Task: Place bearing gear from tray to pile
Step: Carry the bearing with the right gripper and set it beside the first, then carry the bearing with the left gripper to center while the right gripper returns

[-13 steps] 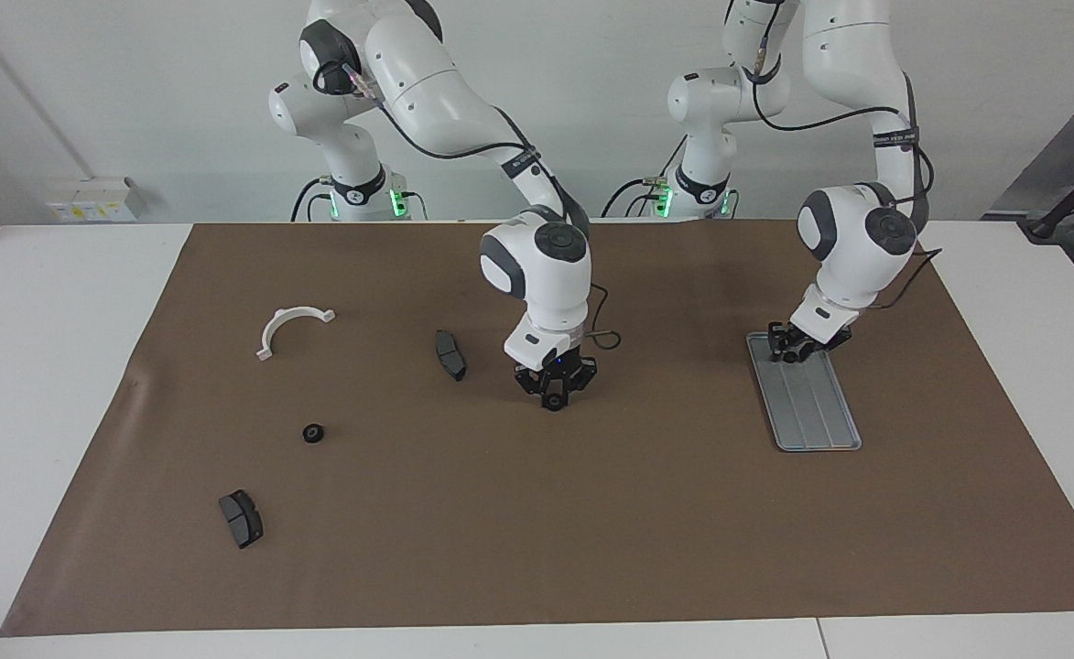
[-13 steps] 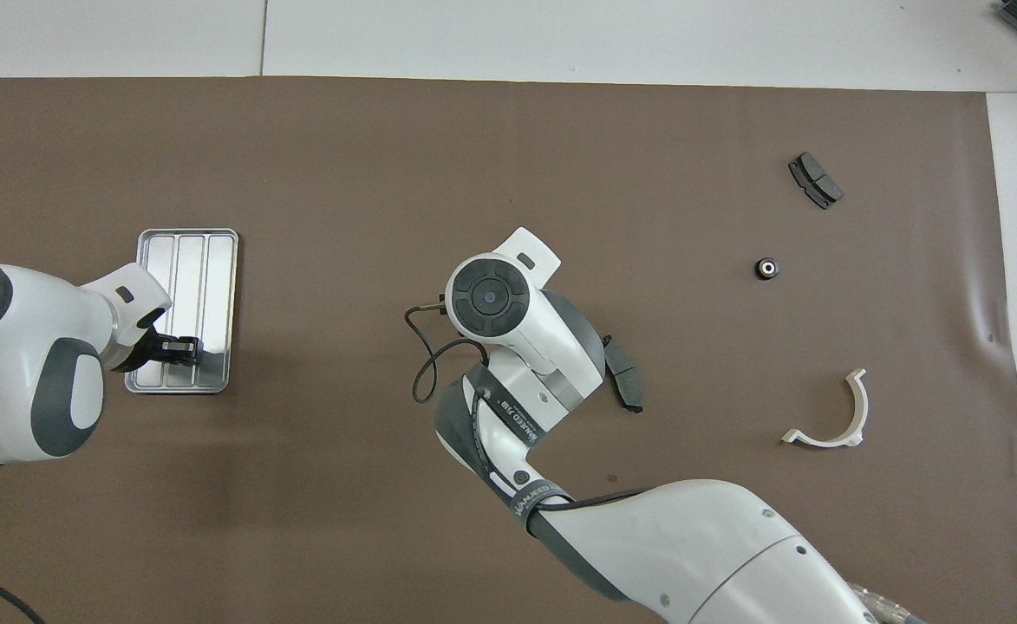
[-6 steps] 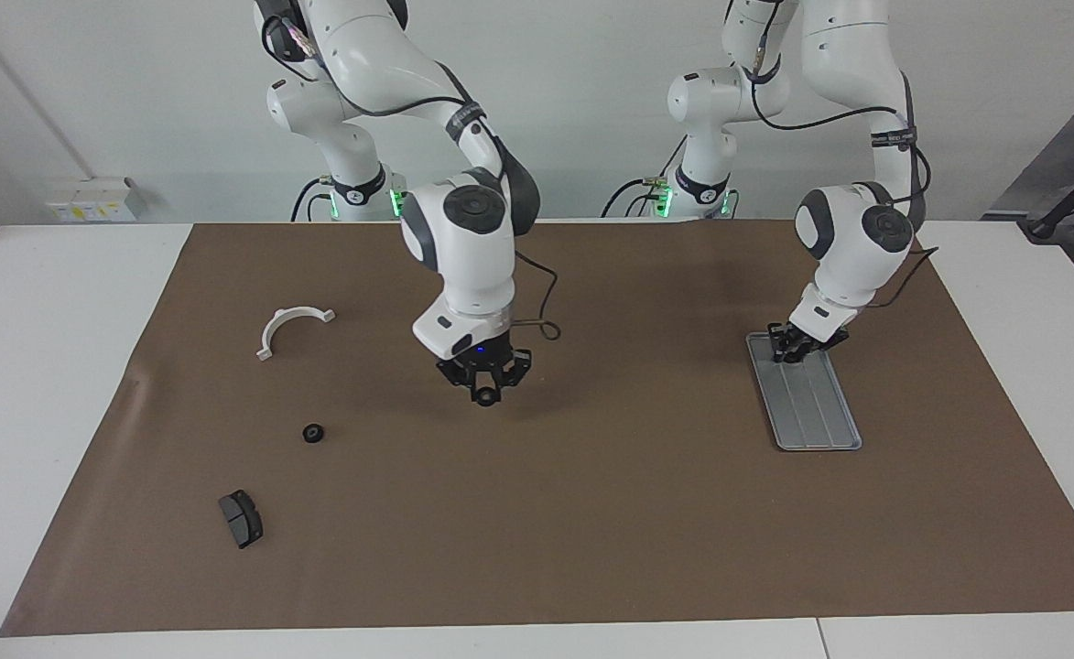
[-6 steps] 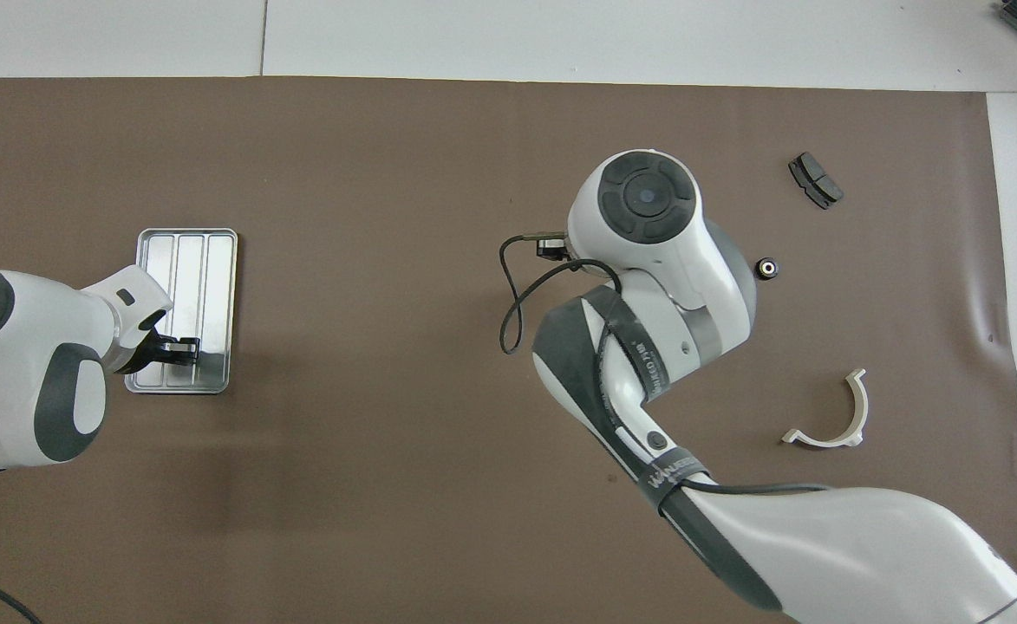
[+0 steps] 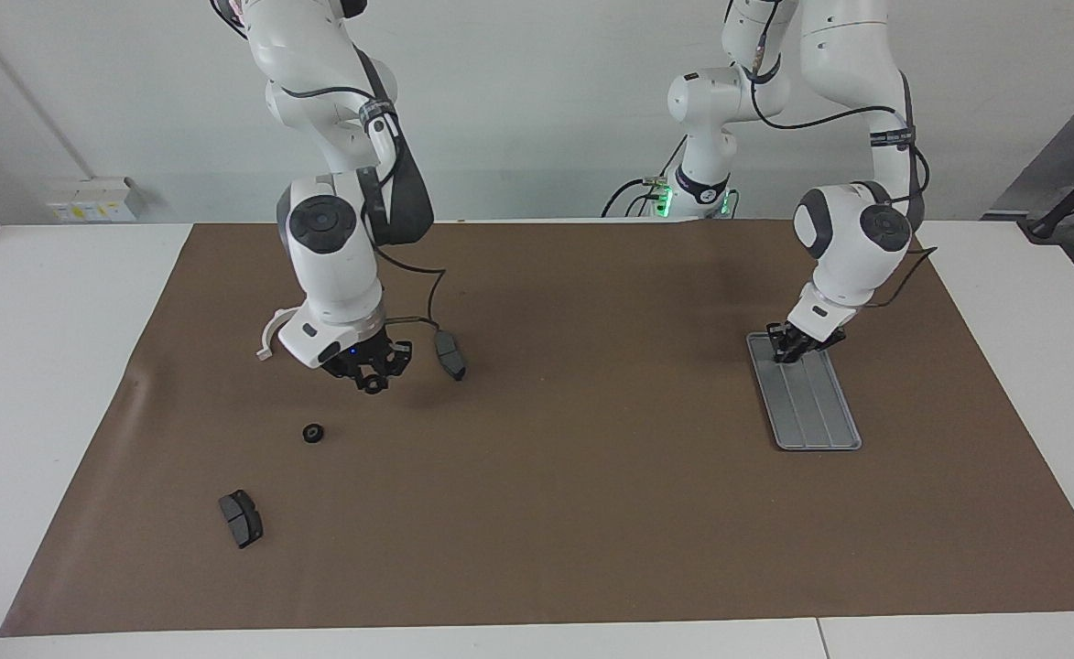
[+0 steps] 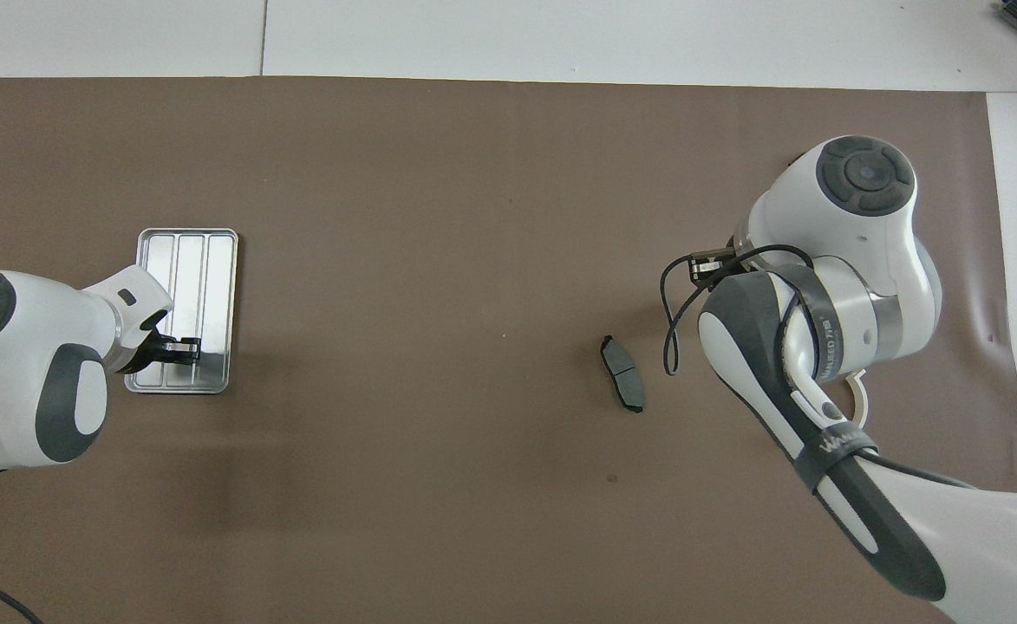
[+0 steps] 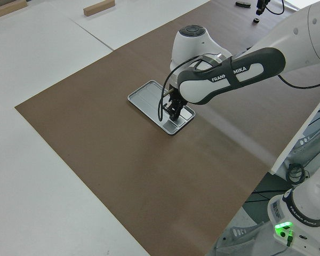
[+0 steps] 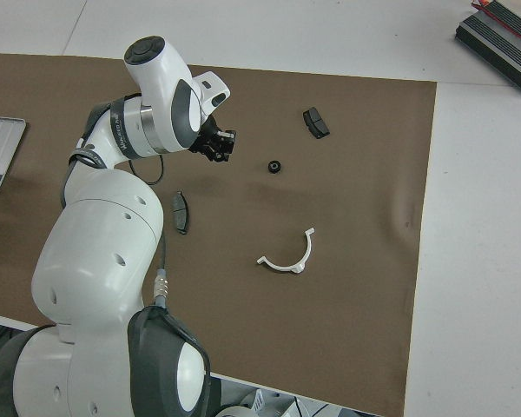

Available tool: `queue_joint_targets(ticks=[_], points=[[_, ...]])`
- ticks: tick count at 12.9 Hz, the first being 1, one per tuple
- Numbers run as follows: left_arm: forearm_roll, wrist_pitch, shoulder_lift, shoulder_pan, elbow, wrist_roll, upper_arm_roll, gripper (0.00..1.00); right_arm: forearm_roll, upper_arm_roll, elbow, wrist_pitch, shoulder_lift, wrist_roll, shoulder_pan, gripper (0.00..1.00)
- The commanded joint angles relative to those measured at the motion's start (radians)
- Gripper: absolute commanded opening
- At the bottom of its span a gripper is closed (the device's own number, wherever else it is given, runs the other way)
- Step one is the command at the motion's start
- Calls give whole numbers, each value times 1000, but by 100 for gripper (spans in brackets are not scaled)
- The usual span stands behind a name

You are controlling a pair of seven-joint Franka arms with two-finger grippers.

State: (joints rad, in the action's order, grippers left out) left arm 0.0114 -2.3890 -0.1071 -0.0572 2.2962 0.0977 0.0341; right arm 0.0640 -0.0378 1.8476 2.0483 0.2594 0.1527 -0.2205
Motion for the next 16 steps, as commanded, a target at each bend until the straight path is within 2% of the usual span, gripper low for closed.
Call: queue_joint_targets(ticks=[1, 4, 7, 8, 9, 10, 11, 13, 16], points=[[13, -27, 21, 5, 31, -15, -13, 22, -15, 13, 172, 59, -89, -88, 55, 0], [13, -27, 17, 5, 19, -18, -11, 17, -15, 13, 338, 208, -135, -168, 121, 0], [13, -21, 4, 10, -12, -48, -11, 15, -15, 13, 404, 265, -137, -189, 145, 0], [13, -12, 1, 10, -26, -55, -11, 14, -15, 13, 409, 277, -134, -191, 150, 5], [13, -7, -2, 10, -46, -56, -10, 14, -15, 13, 410, 282, -134, -190, 151, 35], [13, -6, -2, 13, -57, -56, -10, 13, -15, 13, 410, 283, -134, -189, 152, 74], [13, 7, -3, 20, -76, -62, -10, 13, -15, 13, 410, 282, -134, -185, 152, 100], [13, 50, -15, 65, -128, -137, -8, 13, -15, 13, 398, 280, -132, -177, 145, 100], [13, 60, -22, 189, -156, -349, -10, 13, -15, 15, 329, 267, -137, -122, 138, 100]])
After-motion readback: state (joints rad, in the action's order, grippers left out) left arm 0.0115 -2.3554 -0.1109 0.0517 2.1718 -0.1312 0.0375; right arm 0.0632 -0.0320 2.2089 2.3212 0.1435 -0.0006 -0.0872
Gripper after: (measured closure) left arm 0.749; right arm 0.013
